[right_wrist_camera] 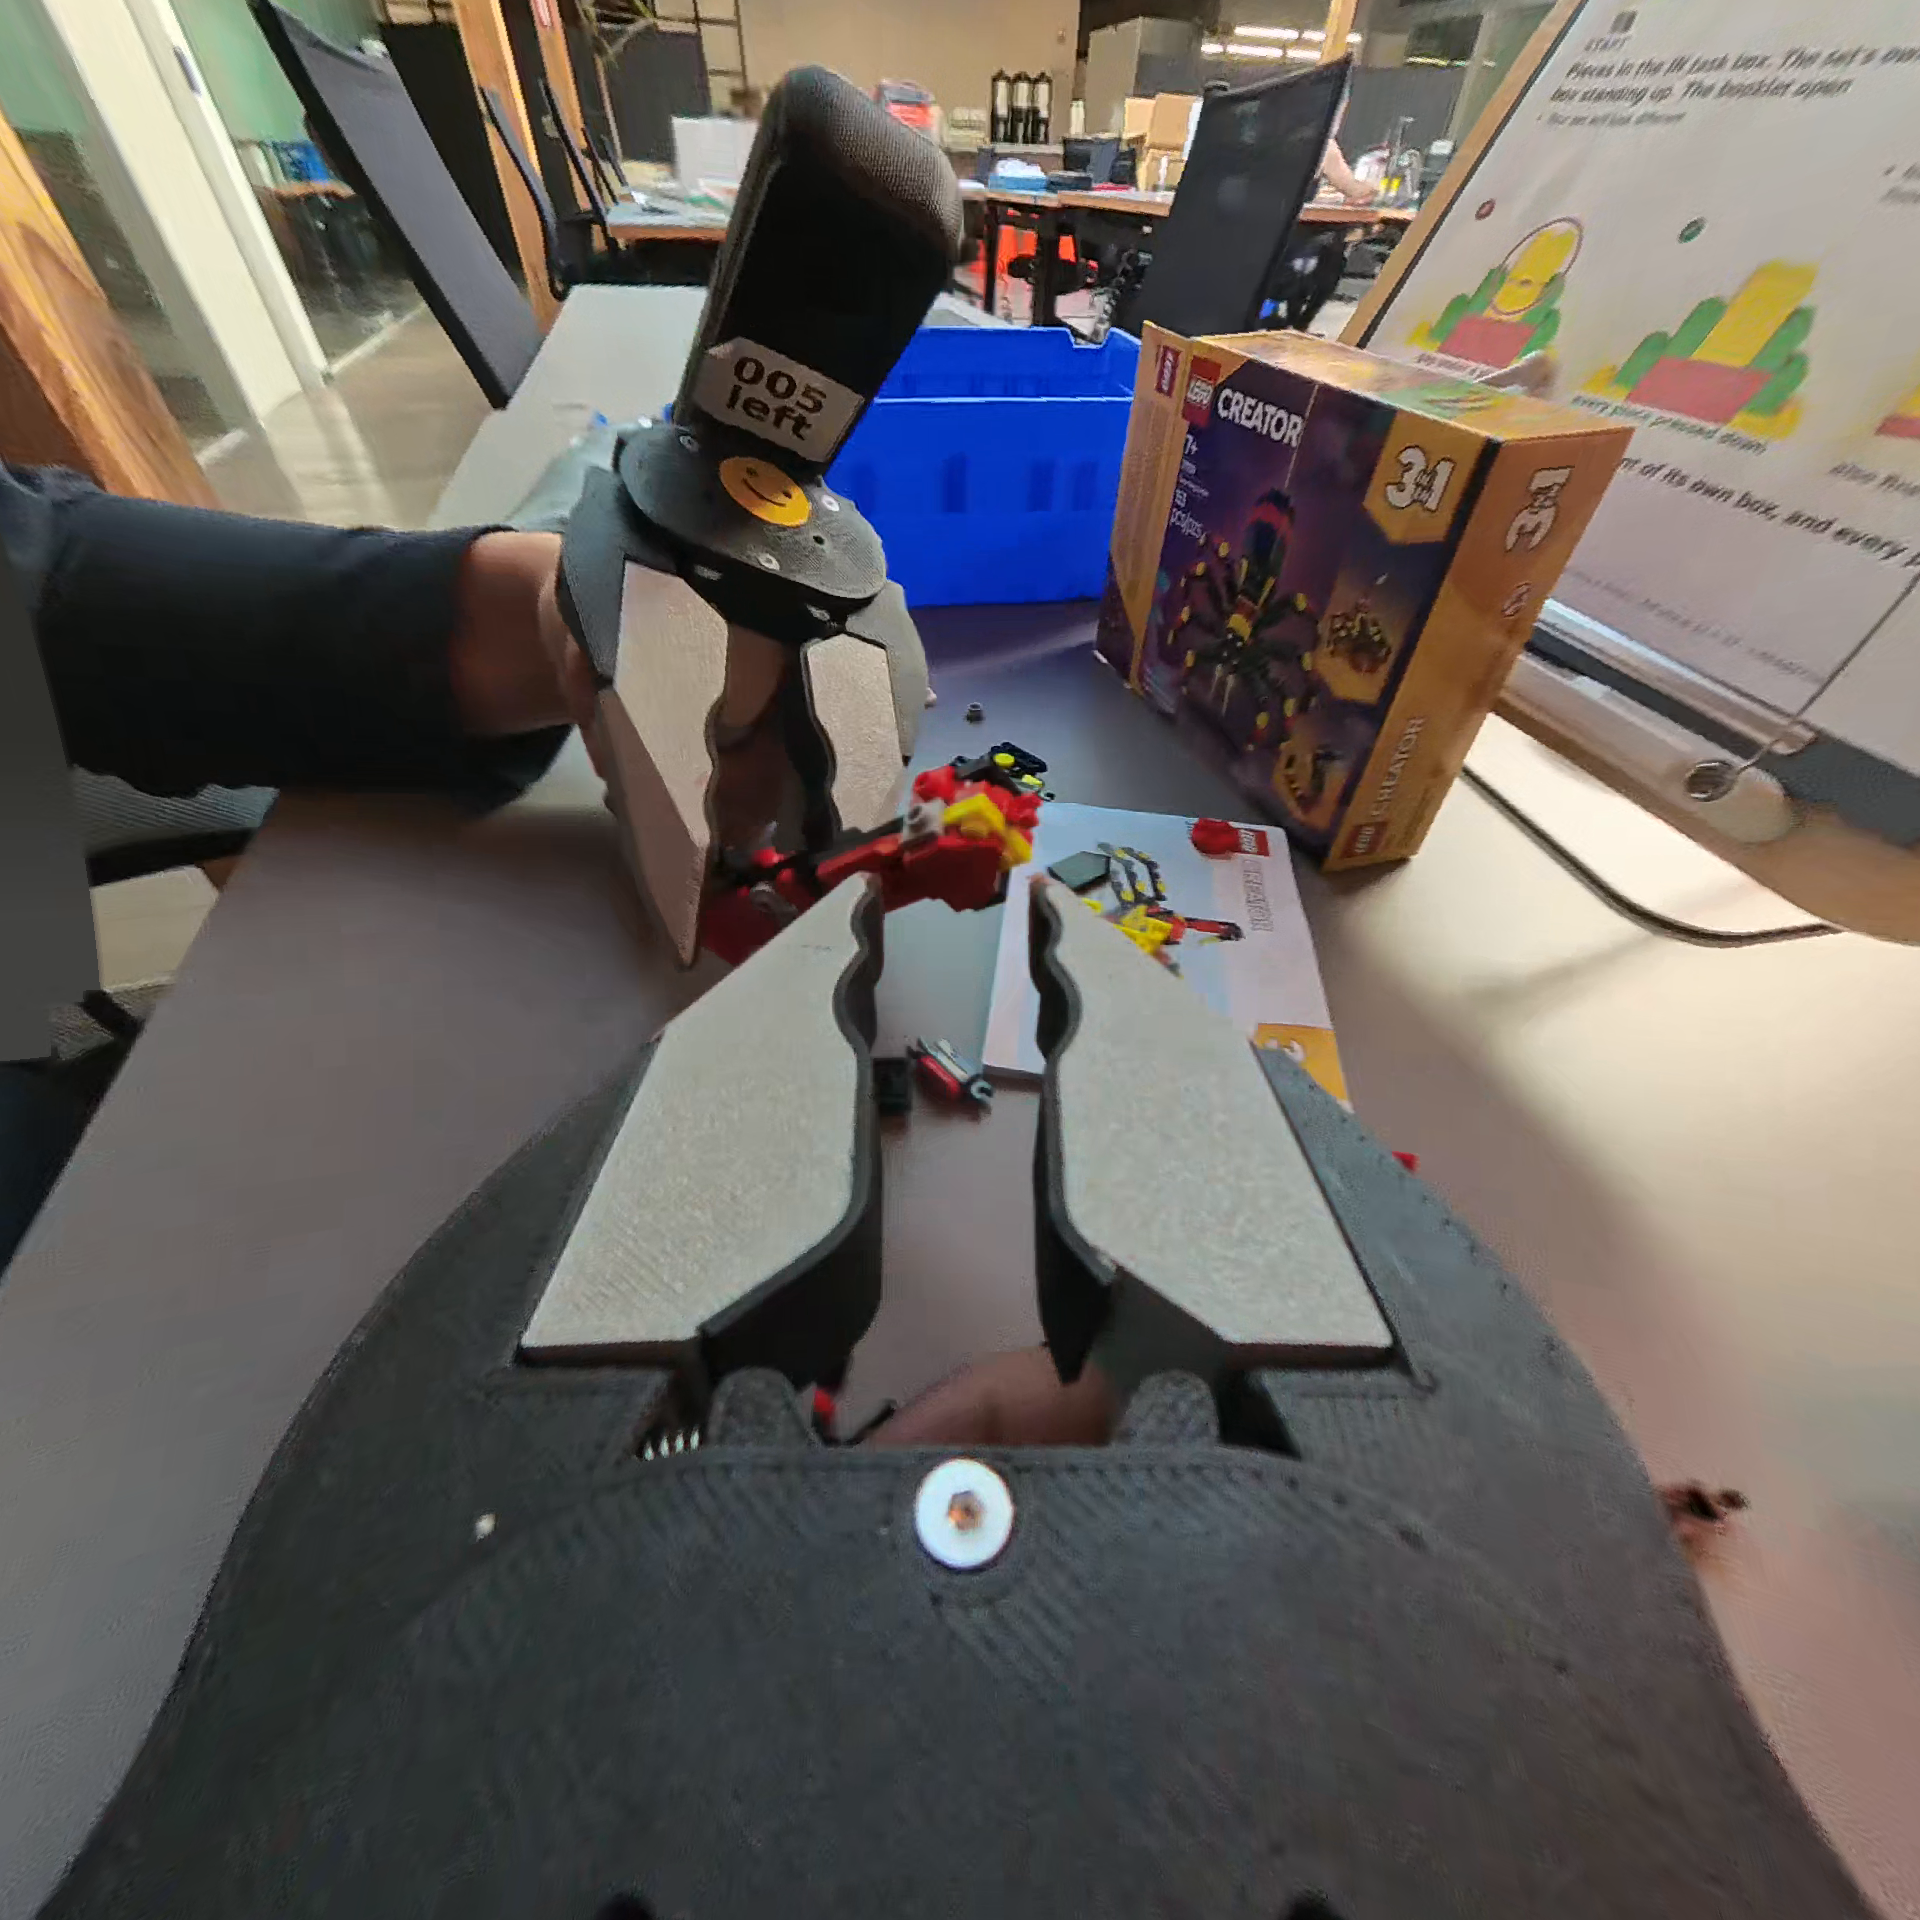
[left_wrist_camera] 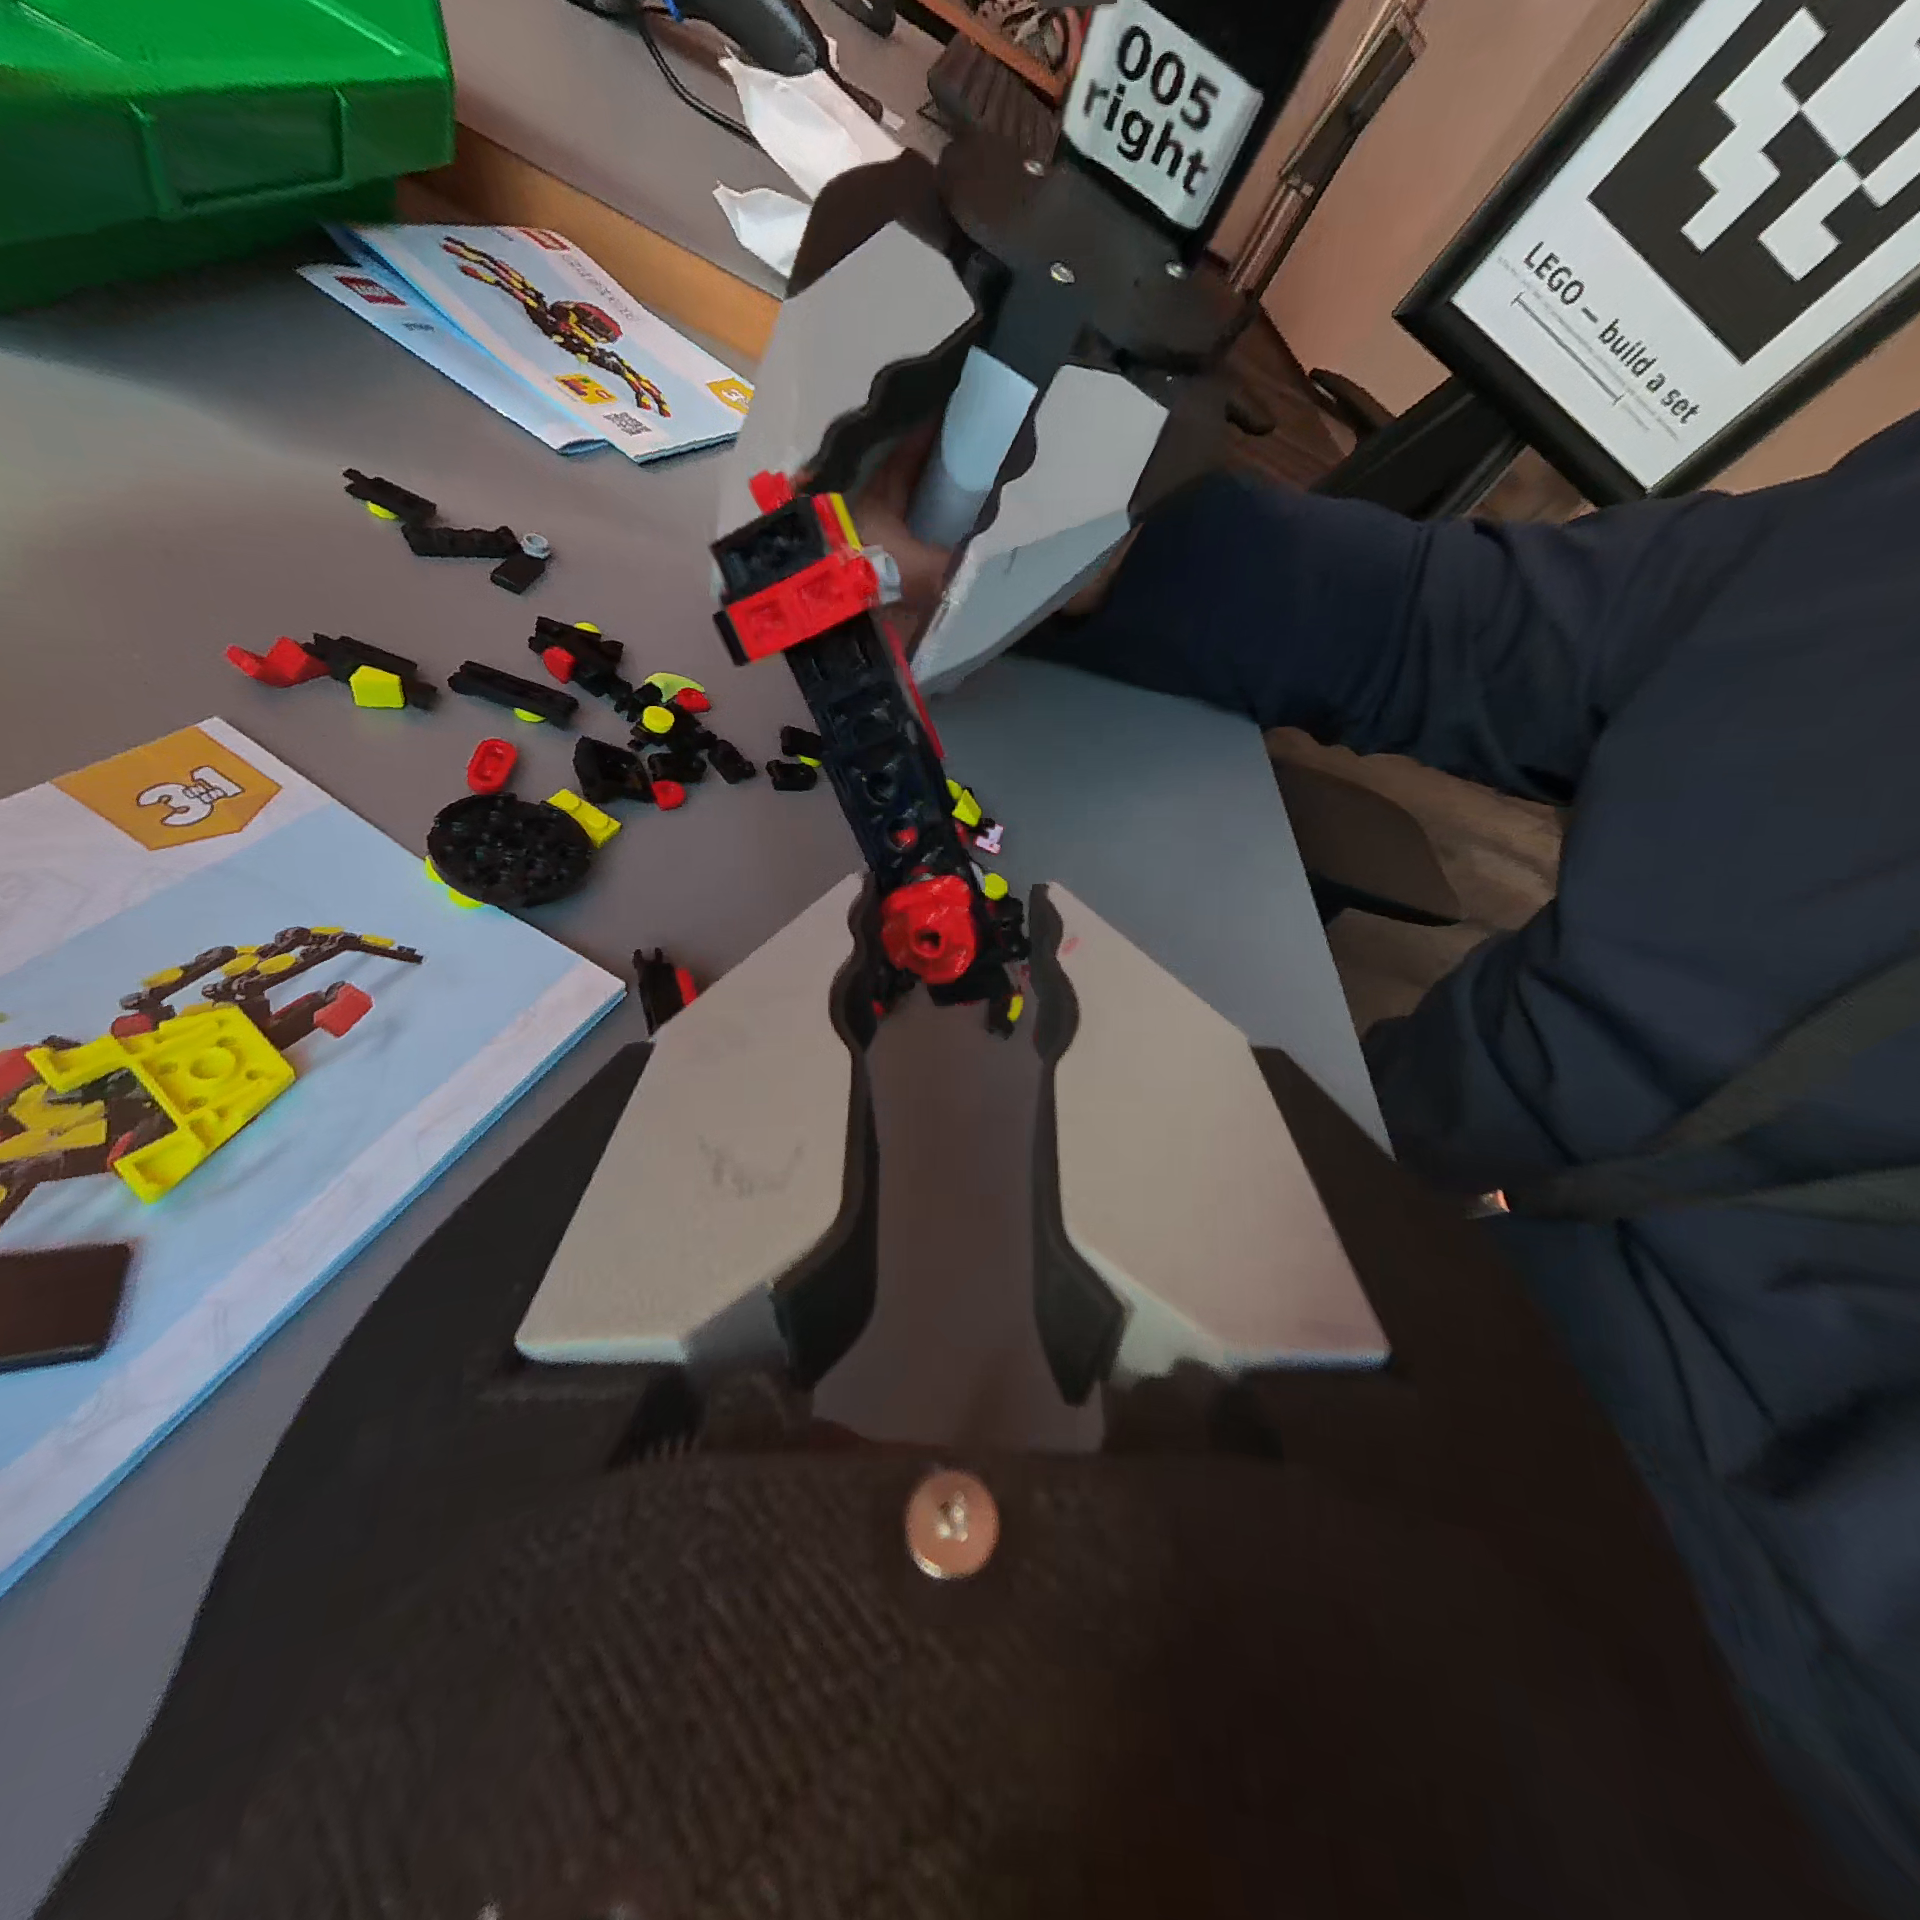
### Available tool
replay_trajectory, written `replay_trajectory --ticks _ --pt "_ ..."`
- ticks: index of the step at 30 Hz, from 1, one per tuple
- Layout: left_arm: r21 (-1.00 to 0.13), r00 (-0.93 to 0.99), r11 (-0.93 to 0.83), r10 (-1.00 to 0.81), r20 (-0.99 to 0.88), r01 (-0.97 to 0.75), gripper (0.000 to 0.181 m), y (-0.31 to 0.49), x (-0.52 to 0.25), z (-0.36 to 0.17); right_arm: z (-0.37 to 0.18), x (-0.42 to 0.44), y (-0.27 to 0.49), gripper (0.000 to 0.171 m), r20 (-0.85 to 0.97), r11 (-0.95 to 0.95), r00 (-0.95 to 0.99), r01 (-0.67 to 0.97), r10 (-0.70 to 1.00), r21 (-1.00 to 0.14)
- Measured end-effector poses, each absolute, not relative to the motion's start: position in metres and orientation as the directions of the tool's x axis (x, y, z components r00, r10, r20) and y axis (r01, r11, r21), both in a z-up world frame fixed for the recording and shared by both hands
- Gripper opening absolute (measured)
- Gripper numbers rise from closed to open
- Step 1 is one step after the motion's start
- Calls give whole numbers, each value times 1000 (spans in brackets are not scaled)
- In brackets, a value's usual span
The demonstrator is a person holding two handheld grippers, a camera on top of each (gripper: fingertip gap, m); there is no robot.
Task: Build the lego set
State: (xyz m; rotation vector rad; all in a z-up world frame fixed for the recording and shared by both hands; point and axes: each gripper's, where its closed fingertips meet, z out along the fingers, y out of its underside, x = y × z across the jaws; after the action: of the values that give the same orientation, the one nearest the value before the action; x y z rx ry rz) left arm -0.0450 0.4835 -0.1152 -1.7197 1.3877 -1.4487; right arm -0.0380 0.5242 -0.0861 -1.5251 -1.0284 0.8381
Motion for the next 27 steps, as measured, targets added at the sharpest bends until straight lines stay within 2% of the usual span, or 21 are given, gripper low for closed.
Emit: replay_trajectory --ticks 8,12,16,20,23,27 --pt "-887 17 -253 -963 268 -386 24 495 -40 -120 -79 -41 526 34 -221 -244 333 29 917 -969" --pt "-880 45 -214 -975 216 -423 24 497 -39 -127 -84 -38 533 22 -280 -304 350 13 894 -953" --pt "-878 62 -232 -972 227 -420 25 499 -37 -128 -85 -38 537 21 -289 -311 364 2 885 -950" --pt "-898 65 -289 -957 284 -331 32 500 -32 -114 -85 -44 531 21 -288 -310 342 9 895 -951" --pt "-895 54 -349 -936 348 -278 21 502 -30 -109 -84 -51 525 21 -304 -320 315 2 899 -947" --pt "-887 51 -396 -917 395 -238 18 505 -31 -105 -79 -50 527 22 -353 -354 300 -53 886 -934"
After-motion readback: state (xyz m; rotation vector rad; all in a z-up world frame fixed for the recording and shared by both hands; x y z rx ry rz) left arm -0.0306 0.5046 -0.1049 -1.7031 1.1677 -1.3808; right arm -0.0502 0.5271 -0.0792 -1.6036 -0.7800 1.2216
